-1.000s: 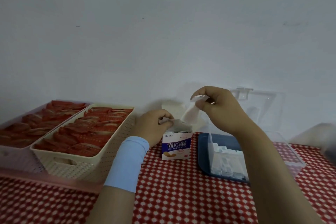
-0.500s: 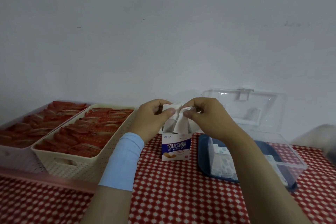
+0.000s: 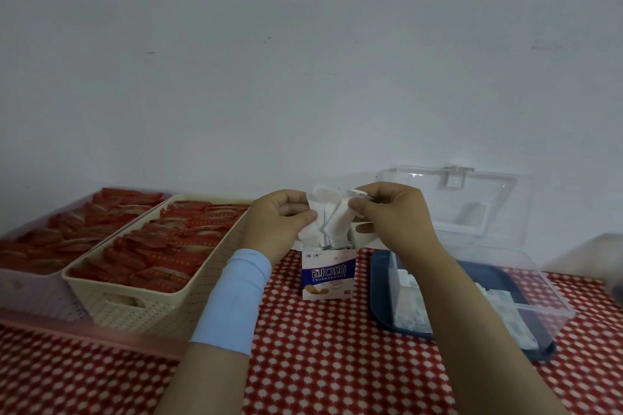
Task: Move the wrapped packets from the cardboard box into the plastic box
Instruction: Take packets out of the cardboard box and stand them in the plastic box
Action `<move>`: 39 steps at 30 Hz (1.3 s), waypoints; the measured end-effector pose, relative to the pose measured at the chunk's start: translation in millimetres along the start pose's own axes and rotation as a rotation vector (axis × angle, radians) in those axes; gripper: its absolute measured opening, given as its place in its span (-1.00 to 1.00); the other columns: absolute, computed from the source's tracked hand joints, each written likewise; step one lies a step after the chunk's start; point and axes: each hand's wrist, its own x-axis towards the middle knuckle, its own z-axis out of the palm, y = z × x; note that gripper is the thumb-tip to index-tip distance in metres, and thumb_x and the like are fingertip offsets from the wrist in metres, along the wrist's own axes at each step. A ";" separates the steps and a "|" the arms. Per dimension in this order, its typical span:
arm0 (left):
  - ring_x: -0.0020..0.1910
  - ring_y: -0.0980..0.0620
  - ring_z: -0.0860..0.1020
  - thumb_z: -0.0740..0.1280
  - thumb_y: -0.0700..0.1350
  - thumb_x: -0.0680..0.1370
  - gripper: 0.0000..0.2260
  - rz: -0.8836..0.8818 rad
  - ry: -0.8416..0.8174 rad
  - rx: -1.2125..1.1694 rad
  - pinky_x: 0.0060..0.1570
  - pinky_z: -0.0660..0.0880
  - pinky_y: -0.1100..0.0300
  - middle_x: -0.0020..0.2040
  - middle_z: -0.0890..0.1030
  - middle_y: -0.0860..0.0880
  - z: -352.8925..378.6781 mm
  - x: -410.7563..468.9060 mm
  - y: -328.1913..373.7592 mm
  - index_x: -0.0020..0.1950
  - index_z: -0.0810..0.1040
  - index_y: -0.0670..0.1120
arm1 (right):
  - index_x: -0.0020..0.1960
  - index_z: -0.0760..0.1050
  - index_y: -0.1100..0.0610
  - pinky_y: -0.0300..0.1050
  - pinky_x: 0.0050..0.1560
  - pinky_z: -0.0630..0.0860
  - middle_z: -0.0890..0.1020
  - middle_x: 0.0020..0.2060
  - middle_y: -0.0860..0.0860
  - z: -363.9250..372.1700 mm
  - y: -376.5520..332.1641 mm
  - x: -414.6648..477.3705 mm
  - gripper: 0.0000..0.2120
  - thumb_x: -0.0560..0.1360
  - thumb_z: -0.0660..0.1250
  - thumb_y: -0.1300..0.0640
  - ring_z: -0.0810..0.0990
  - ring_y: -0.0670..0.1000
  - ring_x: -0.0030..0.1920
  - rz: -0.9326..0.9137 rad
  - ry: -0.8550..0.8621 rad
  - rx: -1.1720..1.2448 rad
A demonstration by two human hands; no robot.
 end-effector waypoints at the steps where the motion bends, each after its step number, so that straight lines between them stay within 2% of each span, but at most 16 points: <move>1: -0.12 -0.02 0.70 0.48 -0.27 0.46 -0.83 -0.003 0.044 -0.007 -0.12 0.64 0.04 -0.17 0.73 0.04 1.5 0.7 -0.7 -0.08 0.66 0.00 | -0.11 0.67 0.13 -0.12 -0.27 0.67 0.71 -0.24 0.03 -2.6 -0.9 0.3 -0.89 0.50 0.43 0.30 0.72 0.00 -0.28 0.005 0.022 0.017; 4: -0.16 0.02 0.69 0.45 -0.28 0.47 -0.85 -0.012 0.165 -0.037 -0.16 0.65 0.07 -0.20 0.72 0.05 5.4 0.6 0.9 -0.13 0.65 -0.02 | -0.07 0.65 0.15 -0.15 -0.32 0.65 0.71 -0.23 0.07 -8.9 -6.8 0.0 -0.90 0.52 0.41 0.32 0.72 0.01 -0.30 0.025 0.019 0.082; 6: -0.19 0.04 0.70 0.45 -0.26 0.47 -0.89 -0.023 0.188 -0.092 -0.13 0.65 0.08 -0.22 0.73 0.04 6.6 0.4 3.0 -0.13 0.66 -0.05 | -0.04 0.65 0.18 -0.15 -0.33 0.64 0.73 -0.23 0.09 -7.9 -10.8 -1.1 -0.91 0.51 0.41 0.32 0.73 0.03 -0.28 0.038 -0.015 0.118; 10: -0.24 0.09 0.68 0.45 -0.19 0.51 -0.98 0.011 0.128 -0.114 -0.08 0.64 0.12 -0.23 0.73 -0.02 5.5 -0.6 9.8 -0.10 0.68 -0.09 | -0.06 0.66 0.16 -0.17 -0.30 0.66 0.73 -0.22 0.07 3.8 -8.5 -3.9 -0.95 0.51 0.44 0.27 0.73 0.02 -0.25 0.061 -0.029 0.088; 14: -0.18 0.03 0.69 0.41 -0.17 0.55 -0.92 0.015 0.044 -0.189 -0.12 0.61 0.19 -0.16 0.74 -0.06 5.1 -3.1 20.3 -0.04 0.70 -0.09 | -0.08 0.67 0.13 -0.20 -0.30 0.64 0.74 -0.25 0.03 8.5 -5.7 -4.9 -0.95 0.50 0.45 0.24 0.72 -0.03 -0.28 0.065 -0.038 0.077; 18: -0.11 -0.07 0.71 0.32 -0.10 0.61 -0.84 -0.090 -0.047 -0.386 -0.11 0.61 0.12 -0.14 0.73 -0.08 6.2 -5.3 29.2 0.01 0.67 -0.14 | -0.10 0.67 0.12 -0.18 -0.33 0.64 0.73 -0.29 0.03 8.5 -7.4 -6.6 -0.94 0.50 0.45 0.26 0.71 -0.02 -0.31 0.041 -0.027 0.083; 19: -0.09 -0.06 0.71 0.32 -0.08 0.61 -0.83 -0.096 -0.063 -0.393 -0.08 0.61 0.10 -0.13 0.73 -0.08 6.1 -5.0 29.4 0.01 0.67 -0.13 | -0.11 0.67 0.12 -0.17 -0.33 0.64 0.73 -0.29 0.03 8.8 -7.8 -7.3 -0.93 0.50 0.45 0.26 0.71 -0.01 -0.31 0.032 -0.026 0.076; 21: -0.06 -0.03 0.71 0.37 -0.11 0.58 -0.89 -0.021 -0.073 -0.262 -0.02 0.63 0.08 -0.09 0.74 -0.05 6.5 -5.6 27.9 0.03 0.68 -0.08 | -0.10 0.67 0.15 -0.16 -0.34 0.63 0.73 -0.29 0.04 10.1 -8.8 -7.9 -0.95 0.50 0.45 0.26 0.72 0.00 -0.30 0.034 -0.035 0.085; 23: -0.09 0.02 0.71 0.42 -0.20 0.54 -0.90 0.063 0.005 -0.143 -0.07 0.65 0.12 -0.11 0.74 0.00 7.2 -6.4 25.0 -0.01 0.70 -0.04 | -0.07 0.68 0.15 -0.13 -0.30 0.64 0.74 -0.26 0.05 10.7 -9.3 -8.3 -0.96 0.51 0.45 0.24 0.74 0.01 -0.25 0.046 -0.058 0.091; 25: -0.12 0.02 0.71 0.42 -0.26 0.53 -0.88 0.073 0.117 -0.182 -0.13 0.65 0.17 -0.15 0.74 0.00 5.8 -6.6 25.8 -0.06 0.70 -0.06 | -0.09 0.69 0.14 -0.09 -0.25 0.65 0.75 -0.22 0.03 8.7 -10.5 -8.4 -0.94 0.52 0.44 0.23 0.74 0.00 -0.20 0.028 -0.065 0.061; 28: -0.12 0.09 0.70 0.43 -0.27 0.52 -0.85 0.163 0.205 -0.098 -0.10 0.62 0.23 -0.16 0.73 0.04 -6.2 -3.8 30.4 -0.07 0.71 -0.03 | -0.13 0.68 0.17 -0.07 -0.26 0.63 0.73 -0.12 0.06 -2.4 -18.7 -7.8 -0.91 0.53 0.41 0.26 0.73 0.02 -0.23 -0.040 -0.099 0.009; 30: -0.20 0.21 0.67 0.45 -0.28 0.49 -0.84 0.207 0.148 -0.016 -0.17 0.58 0.36 -0.22 0.71 0.11 -14.3 -5.2 37.4 -0.10 0.70 -0.01 | -0.15 0.67 0.19 -0.06 -0.25 0.63 0.72 -0.16 0.12 -10.5 -26.6 -8.0 -0.90 0.53 0.41 0.27 0.70 0.04 -0.28 -0.092 -0.173 -0.027; 32: -0.26 0.24 0.64 0.49 -0.26 0.46 -0.87 0.183 0.018 0.046 -0.23 0.55 0.39 -0.26 0.71 0.10 -14.9 -8.1 43.3 -0.13 0.72 -0.03 | -0.12 0.68 0.16 -0.09 -0.20 0.63 0.71 -0.27 0.12 -13.9 -32.2 -9.0 -0.93 0.51 0.44 0.27 0.66 0.01 -0.31 -0.146 -0.221 -0.089; 34: -0.21 0.13 0.68 0.49 -0.23 0.47 -0.93 0.113 -0.118 0.023 -0.21 0.59 0.28 -0.20 0.73 0.02 -10.7 -11.1 45.6 -0.10 0.71 -0.07 | -0.02 0.69 0.11 -0.15 -0.19 0.62 0.69 -0.31 0.08 -11.9 -33.5 -9.9 -0.88 0.49 0.46 0.27 0.63 -0.05 -0.32 -0.187 -0.232 -0.122; 37: -0.01 -0.15 0.69 0.44 -0.18 0.53 -0.89 0.015 -0.240 -0.116 0.01 0.64 -0.02 -0.04 0.73 -0.14 -5.7 -12.2 43.2 0.03 0.68 -0.16 | 0.19 0.62 0.03 -0.26 -0.12 0.59 0.65 -0.28 0.05 -8.9 -30.6 -8.8 -0.68 0.47 0.49 0.25 0.62 -0.10 -0.28 -0.180 -0.210 -0.097; 39: 0.04 -0.16 0.68 0.41 -0.16 0.54 -0.83 -0.038 -0.293 -0.217 0.09 0.61 -0.05 0.03 0.71 -0.16 -5.8 -12.7 42.0 0.09 0.66 -0.18 | 0.18 0.62 -0.02 -0.29 -0.08 0.58 0.64 -0.26 0.03 -9.9 -29.2 -8.5 -0.69 0.48 0.48 0.23 0.61 -0.11 -0.25 -0.161 -0.205 -0.100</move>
